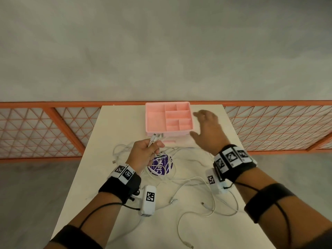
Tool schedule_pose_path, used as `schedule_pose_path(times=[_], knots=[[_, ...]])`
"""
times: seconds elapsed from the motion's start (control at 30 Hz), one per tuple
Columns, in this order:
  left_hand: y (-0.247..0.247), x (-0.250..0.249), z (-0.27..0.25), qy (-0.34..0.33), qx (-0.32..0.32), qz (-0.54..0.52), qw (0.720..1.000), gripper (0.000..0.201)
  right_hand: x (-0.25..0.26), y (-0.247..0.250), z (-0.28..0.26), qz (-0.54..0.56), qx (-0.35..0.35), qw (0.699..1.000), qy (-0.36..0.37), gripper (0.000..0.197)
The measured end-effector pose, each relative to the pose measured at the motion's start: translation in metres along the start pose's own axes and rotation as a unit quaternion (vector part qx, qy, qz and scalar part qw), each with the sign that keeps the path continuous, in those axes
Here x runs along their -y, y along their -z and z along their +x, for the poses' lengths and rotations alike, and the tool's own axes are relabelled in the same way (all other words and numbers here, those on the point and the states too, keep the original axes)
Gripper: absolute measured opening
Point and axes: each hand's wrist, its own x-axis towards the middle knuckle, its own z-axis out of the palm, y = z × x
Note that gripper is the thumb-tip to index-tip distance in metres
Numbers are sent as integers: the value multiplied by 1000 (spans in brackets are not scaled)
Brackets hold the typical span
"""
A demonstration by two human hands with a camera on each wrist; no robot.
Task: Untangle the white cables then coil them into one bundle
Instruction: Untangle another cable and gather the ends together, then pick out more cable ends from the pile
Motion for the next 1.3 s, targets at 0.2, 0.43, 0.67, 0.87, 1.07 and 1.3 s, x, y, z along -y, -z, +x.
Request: schedule_pose_path(times=[0.2,0.43,0.67,0.87,1.07,1.3], knots=[[-10,-14,4,-19,32,-12,999,28,48,-19,-2,83,182,974,110,32],[3,4,-3,23,26,-67,997,23,50,10,14,349,137,926,42,37],[6,19,-2,10,-1,46,999,26,30,44,34,474,-186,860,-24,35],[11,6,-2,-15,-75,-51,996,21,-16,24,25,312,-217,917,-124,34],[8,-25,4,-70,-59,5,996,20,-39,-28,-1,24,83,983,-164,45],[-11,-14,3,-72,1,94,993,23,32,-34,-10,55,89,984,141,33]])
